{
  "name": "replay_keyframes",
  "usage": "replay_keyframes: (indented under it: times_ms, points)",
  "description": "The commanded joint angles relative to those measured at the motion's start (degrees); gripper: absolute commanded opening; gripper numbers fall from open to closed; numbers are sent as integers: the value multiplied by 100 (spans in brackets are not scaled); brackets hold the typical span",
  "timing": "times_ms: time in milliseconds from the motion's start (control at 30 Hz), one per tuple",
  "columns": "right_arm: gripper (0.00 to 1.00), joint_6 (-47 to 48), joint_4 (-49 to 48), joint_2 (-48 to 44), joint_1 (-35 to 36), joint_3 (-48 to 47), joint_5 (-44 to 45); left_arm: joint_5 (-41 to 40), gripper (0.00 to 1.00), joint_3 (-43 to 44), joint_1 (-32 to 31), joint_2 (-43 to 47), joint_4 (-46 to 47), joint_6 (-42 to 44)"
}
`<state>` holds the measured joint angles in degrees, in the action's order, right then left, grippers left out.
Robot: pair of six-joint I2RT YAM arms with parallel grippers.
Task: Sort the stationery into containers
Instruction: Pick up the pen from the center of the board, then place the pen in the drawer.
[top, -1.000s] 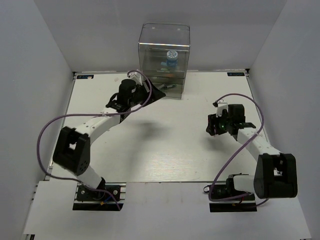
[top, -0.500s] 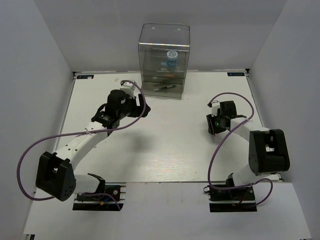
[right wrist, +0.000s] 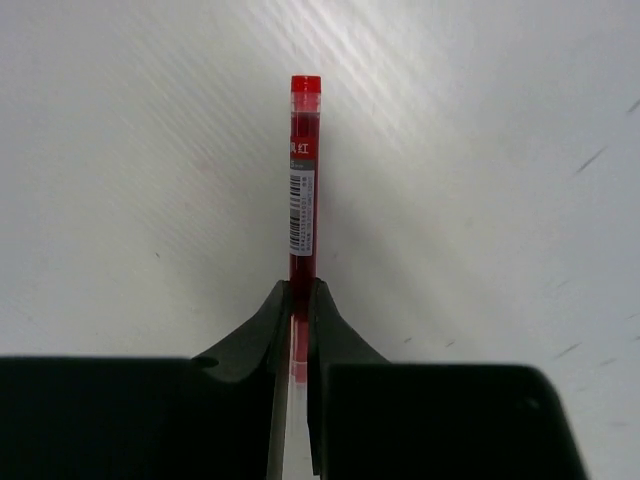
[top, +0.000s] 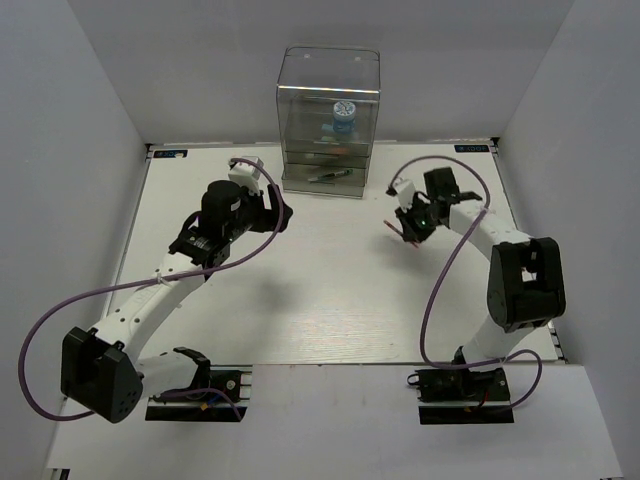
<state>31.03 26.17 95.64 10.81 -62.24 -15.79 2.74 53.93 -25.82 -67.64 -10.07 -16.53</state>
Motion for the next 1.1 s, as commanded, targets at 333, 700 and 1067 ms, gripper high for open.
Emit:
replay_keyframes:
  times_ms: [333,700,1067]
  points:
    - [3,2512,-758,1203,1370,-3250,41,-362,88,56,7,-22,-13,221]
    - [5,2531,-2412,2899,1688,-4683,190,-538,88,56,7,-180,-66,274]
    - [48,2409,-2547,3708,1653,-4939,252,-424,88,56,7,-127,-66,274]
